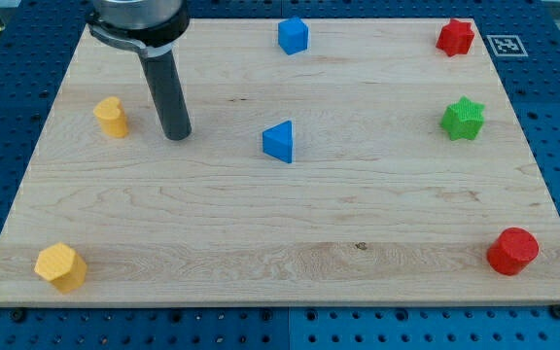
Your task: Push the heart downwards
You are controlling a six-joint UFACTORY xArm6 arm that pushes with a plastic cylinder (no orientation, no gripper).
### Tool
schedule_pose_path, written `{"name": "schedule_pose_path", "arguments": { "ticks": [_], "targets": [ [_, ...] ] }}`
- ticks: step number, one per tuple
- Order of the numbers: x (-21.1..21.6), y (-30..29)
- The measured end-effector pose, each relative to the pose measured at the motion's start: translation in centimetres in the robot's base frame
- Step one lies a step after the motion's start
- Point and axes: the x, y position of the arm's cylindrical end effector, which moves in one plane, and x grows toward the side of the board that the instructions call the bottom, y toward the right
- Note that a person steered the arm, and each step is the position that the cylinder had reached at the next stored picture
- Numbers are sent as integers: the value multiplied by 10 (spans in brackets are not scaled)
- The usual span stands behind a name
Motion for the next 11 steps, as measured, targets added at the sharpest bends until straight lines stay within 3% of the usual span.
{"name": "schedule_pose_path", "arguments": {
  "ticks": [1, 5, 7, 11],
  "targets": [
    [-29, -4],
    [-41, -72],
    [-75, -94],
    [3, -94]
  ]
}}
